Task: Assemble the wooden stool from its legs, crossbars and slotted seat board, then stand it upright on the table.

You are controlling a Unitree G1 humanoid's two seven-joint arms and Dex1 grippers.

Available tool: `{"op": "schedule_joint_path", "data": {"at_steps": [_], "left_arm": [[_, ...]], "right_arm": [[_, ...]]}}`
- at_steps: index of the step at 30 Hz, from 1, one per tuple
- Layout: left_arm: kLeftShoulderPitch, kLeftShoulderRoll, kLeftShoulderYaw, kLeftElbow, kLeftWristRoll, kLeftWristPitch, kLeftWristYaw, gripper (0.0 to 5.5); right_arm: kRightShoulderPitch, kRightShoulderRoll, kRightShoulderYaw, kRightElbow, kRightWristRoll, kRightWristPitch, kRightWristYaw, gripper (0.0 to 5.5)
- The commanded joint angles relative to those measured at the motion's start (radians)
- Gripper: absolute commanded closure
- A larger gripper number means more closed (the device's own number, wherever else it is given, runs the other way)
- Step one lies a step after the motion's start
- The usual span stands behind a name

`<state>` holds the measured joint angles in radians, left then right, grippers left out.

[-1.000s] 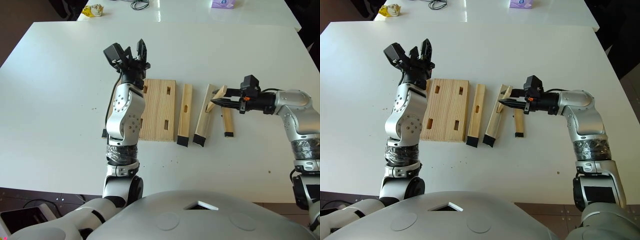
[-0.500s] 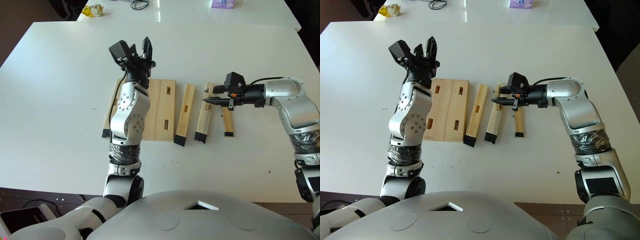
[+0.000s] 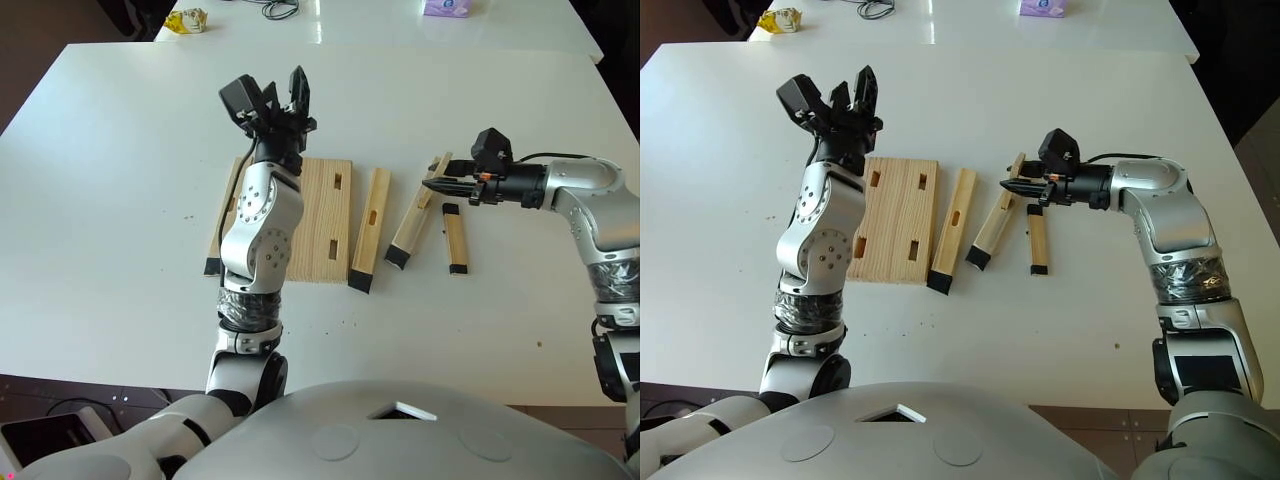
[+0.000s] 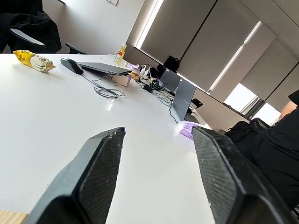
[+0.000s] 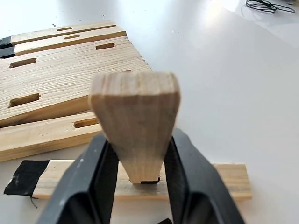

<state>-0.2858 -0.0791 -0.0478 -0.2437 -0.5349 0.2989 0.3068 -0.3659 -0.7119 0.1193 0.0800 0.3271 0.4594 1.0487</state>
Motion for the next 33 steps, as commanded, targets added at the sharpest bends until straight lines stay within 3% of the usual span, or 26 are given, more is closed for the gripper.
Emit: {"op": "schedule_joint_path", "data": {"at_steps": [1, 6, 13, 22, 33], "left_arm": [[0.082, -0.094, -0.017, -0.007, -0.008, 0.025, 0.011, 2.84], [0.089, -0.079, -0.016, -0.019, -0.015, 0.033, 0.009, 2.84], [0.095, -0.07, -0.008, -0.035, -0.014, 0.036, 0.012, 2.84], [0.09, -0.083, -0.01, -0.028, -0.009, 0.026, 0.015, 2.84], [0.096, -0.069, -0.006, -0.041, -0.028, 0.049, 0.008, 2.84]], "right_arm": [[0.097, -0.013, 0.065, 0.0, -0.047, 0.041, 0.007, 4.19], [0.157, -0.06, 0.096, -0.1, -0.053, 0.006, 0.05, 4.19], [0.085, -0.124, 0.118, -0.118, -0.04, -0.045, 0.191, 4.19], [-0.012, -0.093, 0.204, -0.031, -0.093, -0.101, 0.254, 4.19], [0.01, -0.075, 0.153, 0.013, -0.038, -0.034, 0.231, 4.19]]}}
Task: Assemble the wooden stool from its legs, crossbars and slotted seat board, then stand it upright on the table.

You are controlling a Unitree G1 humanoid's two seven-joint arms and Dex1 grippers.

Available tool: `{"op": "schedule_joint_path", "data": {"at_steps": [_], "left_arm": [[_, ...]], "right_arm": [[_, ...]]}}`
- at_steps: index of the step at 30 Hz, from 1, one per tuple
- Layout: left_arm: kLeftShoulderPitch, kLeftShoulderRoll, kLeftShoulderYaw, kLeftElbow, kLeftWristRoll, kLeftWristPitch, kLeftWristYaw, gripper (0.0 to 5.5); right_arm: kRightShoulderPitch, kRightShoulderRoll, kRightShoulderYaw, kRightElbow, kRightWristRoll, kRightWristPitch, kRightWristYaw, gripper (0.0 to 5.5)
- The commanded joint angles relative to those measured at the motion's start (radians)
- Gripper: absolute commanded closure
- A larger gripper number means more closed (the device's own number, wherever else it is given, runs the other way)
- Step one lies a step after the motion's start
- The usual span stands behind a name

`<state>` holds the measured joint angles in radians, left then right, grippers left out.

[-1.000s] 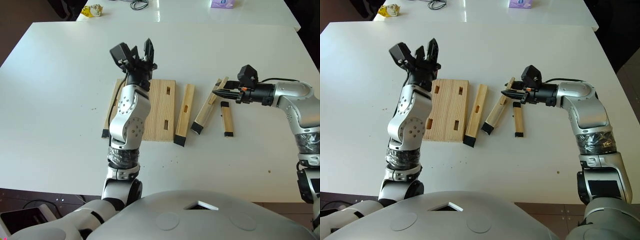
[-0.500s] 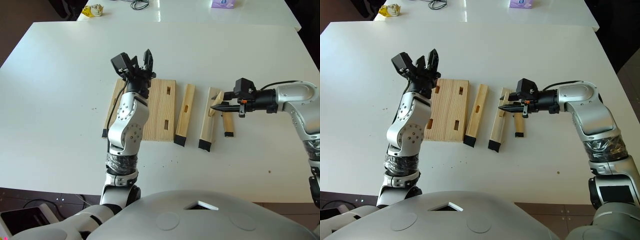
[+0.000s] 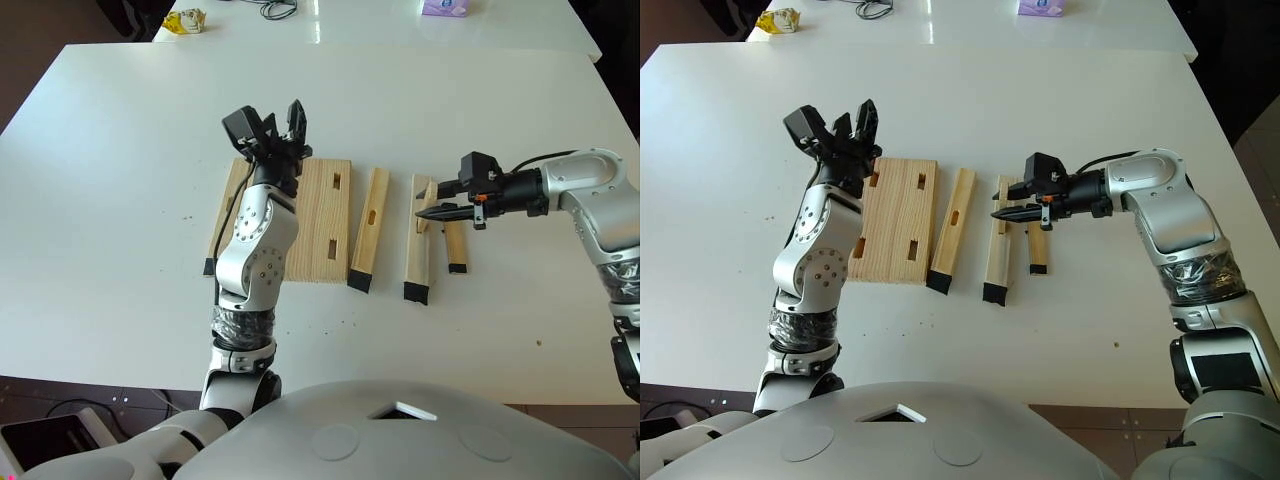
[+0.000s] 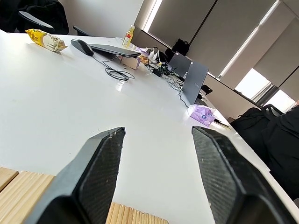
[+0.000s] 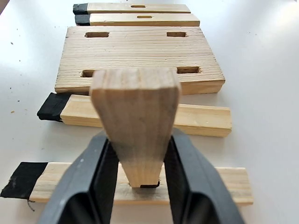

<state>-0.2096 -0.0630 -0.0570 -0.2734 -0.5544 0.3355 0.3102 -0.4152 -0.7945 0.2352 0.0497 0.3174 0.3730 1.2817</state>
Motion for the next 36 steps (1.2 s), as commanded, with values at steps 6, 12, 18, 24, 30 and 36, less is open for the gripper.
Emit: {"op": "schedule_joint_path", "data": {"at_steps": [6, 12, 18, 24, 30, 36], "left_arm": [[0.013, -0.076, 0.005, -0.007, -0.009, 0.016, 0.002, 2.84], [0.008, -0.073, 0.011, 0.0, -0.006, 0.013, -0.001, 2.84], [0.006, -0.072, 0.018, 0.006, -0.004, 0.01, -0.004, 2.84], [0.01, -0.073, 0.027, 0.004, -0.01, 0.009, -0.006, 2.84], [0.019, -0.068, 0.029, -0.006, -0.014, 0.015, -0.01, 2.84], [0.024, -0.061, 0.036, -0.007, -0.022, 0.021, -0.017, 2.84]], "right_arm": [[0.075, 0.012, 0.041, 0.049, -0.043, 0.02, -0.007, 4.19], [0.079, 0.02, 0.019, 0.037, -0.019, 0.005, -0.015, 4.19], [0.062, 0.031, -0.028, 0.02, 0.031, 0.019, -0.014, 3.63], [0.068, 0.031, -0.056, -0.007, 0.042, 0.039, -0.009, 2.77], [0.108, -0.003, -0.103, -0.076, 0.07, 0.09, -0.006, 2.11], [0.096, -0.05, -0.276, -0.199, 0.243, 0.218, -0.002, 2.11]]}}
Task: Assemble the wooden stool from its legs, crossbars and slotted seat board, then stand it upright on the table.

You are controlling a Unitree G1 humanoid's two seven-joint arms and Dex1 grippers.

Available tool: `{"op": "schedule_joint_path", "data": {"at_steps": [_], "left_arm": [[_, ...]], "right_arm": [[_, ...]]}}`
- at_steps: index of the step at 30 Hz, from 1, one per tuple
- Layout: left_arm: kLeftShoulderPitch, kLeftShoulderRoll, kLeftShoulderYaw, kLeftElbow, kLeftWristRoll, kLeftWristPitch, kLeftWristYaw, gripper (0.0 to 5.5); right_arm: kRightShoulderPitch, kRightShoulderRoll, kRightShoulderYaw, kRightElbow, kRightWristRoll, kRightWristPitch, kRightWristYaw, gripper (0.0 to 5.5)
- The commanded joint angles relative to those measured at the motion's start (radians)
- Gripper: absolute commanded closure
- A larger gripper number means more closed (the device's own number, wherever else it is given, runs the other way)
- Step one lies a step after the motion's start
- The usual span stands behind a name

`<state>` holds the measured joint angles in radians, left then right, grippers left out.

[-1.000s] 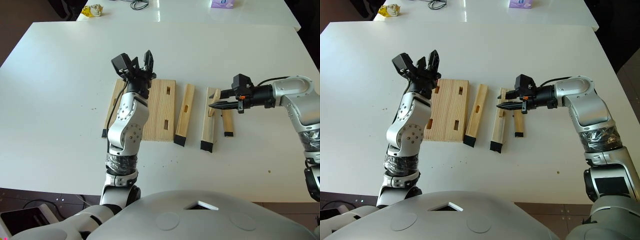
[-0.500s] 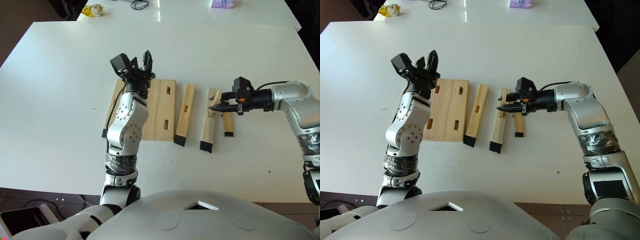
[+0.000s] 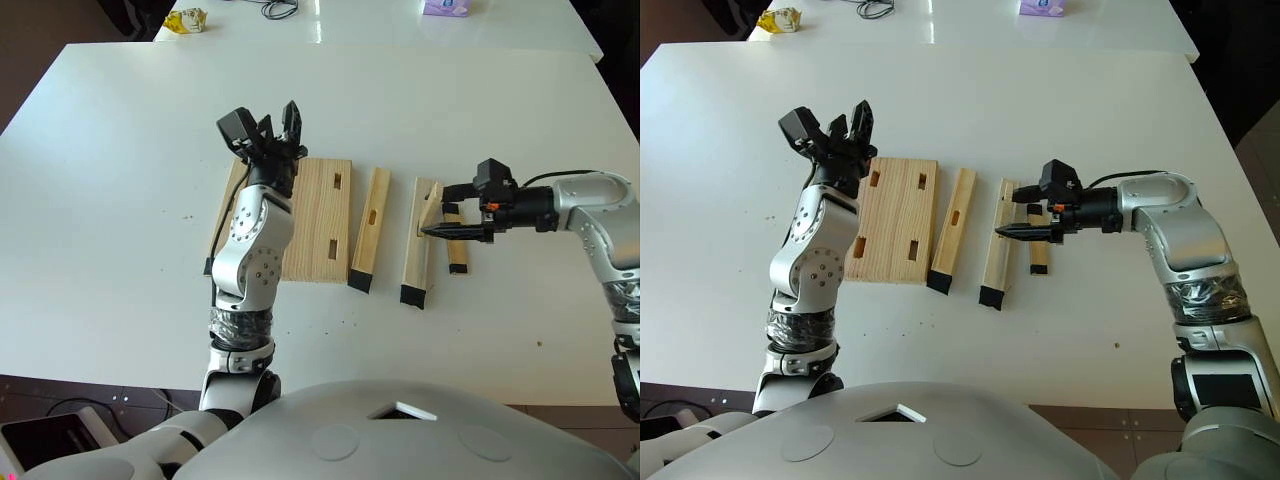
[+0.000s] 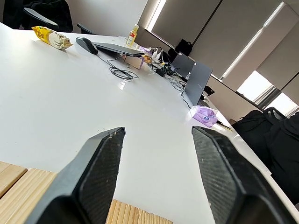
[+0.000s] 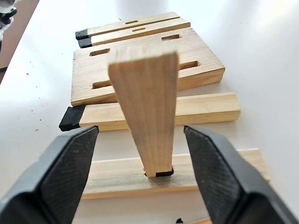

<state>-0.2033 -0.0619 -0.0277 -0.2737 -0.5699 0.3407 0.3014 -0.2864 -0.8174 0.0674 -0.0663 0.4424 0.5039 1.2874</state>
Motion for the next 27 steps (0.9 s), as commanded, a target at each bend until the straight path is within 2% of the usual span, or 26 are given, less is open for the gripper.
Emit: {"op": "schedule_joint_path", "data": {"at_steps": [1, 4, 8, 12, 18, 22, 27], "left_arm": [[0.017, -0.06, 0.009, -0.007, -0.006, 0.016, -0.009, 2.84], [0.013, -0.059, 0.016, -0.002, -0.011, 0.019, -0.015, 2.84], [-0.007, -0.056, 0.023, 0.021, -0.007, 0.022, -0.032, 2.84], [-0.029, -0.064, 0.028, 0.052, -0.004, 0.016, -0.051, 2.84], [-0.053, -0.072, 0.03, 0.087, 0.005, 0.003, -0.07, 2.84], [-0.062, -0.075, 0.027, 0.1, 0.009, -0.003, -0.076, 2.84], [-0.056, -0.075, 0.031, 0.091, 0.004, -0.001, -0.074, 2.84]], "right_arm": [[-0.053, -0.021, -0.143, -0.109, 0.17, 0.127, -0.025, 2.11], [-0.119, 0.031, -0.209, -0.168, 0.316, 0.24, -0.107, 2.11], [-0.175, 0.158, -0.202, -0.232, 0.407, 0.316, -0.293, 2.11], [-0.155, 0.249, -0.082, -0.218, 0.281, 0.254, -0.406, 2.11], [-0.142, 0.271, 0.004, -0.16, 0.174, 0.197, -0.418, 2.11], [-0.145, 0.256, -0.029, -0.171, 0.2, 0.202, -0.389, 2.11], [-0.218, 0.276, -0.196, -0.202, 0.432, 0.289, -0.395, 2.11]]}}
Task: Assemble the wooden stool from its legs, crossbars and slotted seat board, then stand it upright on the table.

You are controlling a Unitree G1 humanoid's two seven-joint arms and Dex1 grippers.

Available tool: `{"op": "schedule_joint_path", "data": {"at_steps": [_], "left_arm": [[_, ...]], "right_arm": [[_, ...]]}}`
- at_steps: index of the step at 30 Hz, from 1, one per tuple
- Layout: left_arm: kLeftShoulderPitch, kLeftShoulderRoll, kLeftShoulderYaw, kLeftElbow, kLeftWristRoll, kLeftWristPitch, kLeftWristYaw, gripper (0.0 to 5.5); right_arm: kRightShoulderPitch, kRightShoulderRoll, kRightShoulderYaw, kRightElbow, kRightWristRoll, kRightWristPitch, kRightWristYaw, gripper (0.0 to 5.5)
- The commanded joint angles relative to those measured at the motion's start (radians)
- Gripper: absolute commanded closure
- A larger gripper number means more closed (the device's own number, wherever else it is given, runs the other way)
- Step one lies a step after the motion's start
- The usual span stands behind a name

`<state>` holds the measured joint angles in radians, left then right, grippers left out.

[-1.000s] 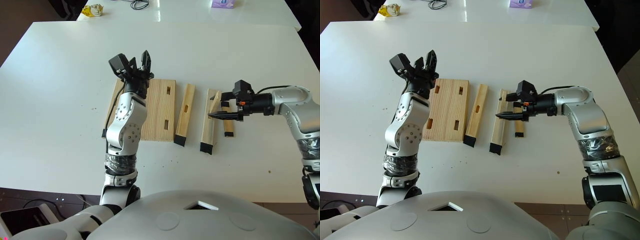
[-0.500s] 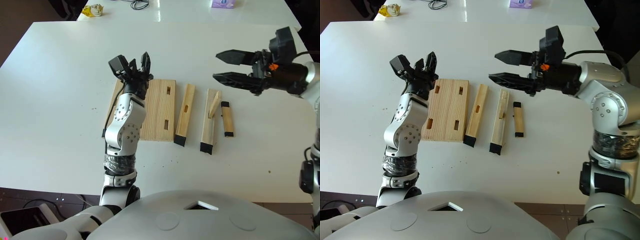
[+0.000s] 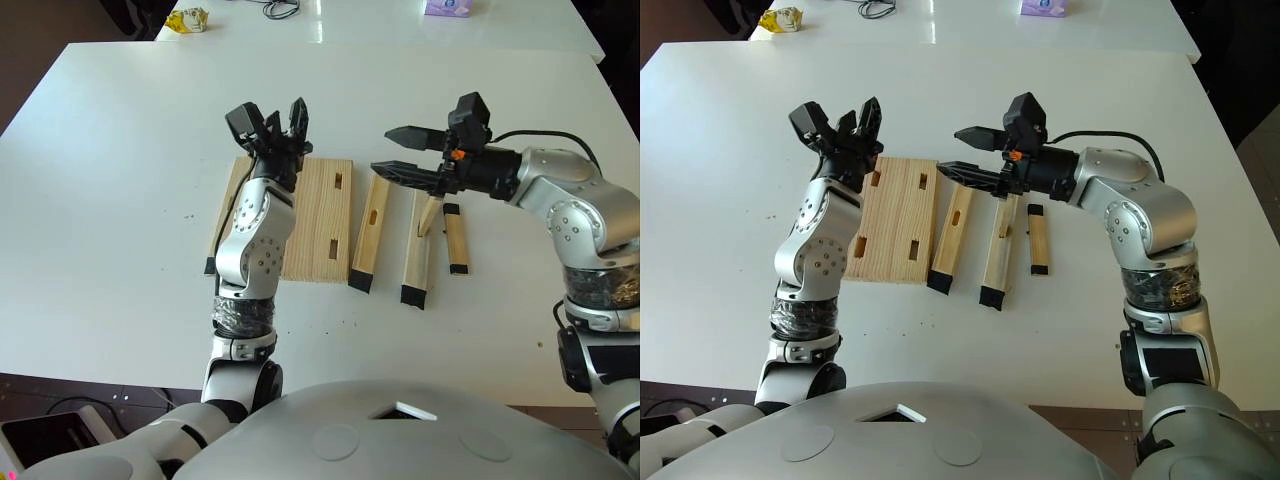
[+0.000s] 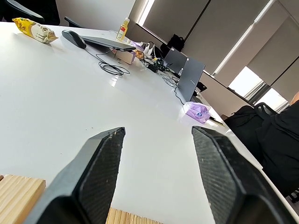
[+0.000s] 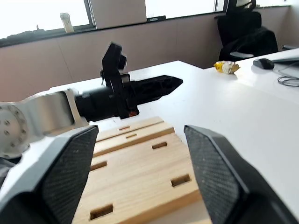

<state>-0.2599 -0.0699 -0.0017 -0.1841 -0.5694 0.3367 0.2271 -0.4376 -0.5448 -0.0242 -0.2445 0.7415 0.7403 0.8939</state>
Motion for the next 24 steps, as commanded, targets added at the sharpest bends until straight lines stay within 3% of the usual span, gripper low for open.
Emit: {"op": "schedule_joint_path", "data": {"at_steps": [1, 5, 13, 18, 24], "left_arm": [[0.003, -0.066, 0.006, -0.002, 0.002, 0.005, 0.002, 2.84], [0.008, -0.063, 0.007, -0.012, 0.002, 0.01, 0.004, 2.84], [0.01, -0.064, 0.0, -0.018, -0.002, 0.022, 0.004, 2.84], [0.01, -0.066, 0.001, -0.018, -0.006, 0.03, 0.001, 2.84], [0.015, -0.07, 0.005, -0.025, -0.002, 0.022, 0.005, 2.84]], "right_arm": [[-0.074, 0.002, -0.12, -0.018, 0.159, 0.064, -0.002, 2.11], [-0.047, -0.006, -0.078, 0.003, 0.101, 0.037, -0.01, 2.11], [0.108, -0.049, 0.204, 0.108, -0.281, -0.159, -0.013, 2.11], [0.128, -0.069, 0.172, 0.073, -0.245, -0.158, 0.023, 2.11], [0.05, -0.044, 0.053, -0.01, -0.065, -0.082, 0.039, 2.11]]}}
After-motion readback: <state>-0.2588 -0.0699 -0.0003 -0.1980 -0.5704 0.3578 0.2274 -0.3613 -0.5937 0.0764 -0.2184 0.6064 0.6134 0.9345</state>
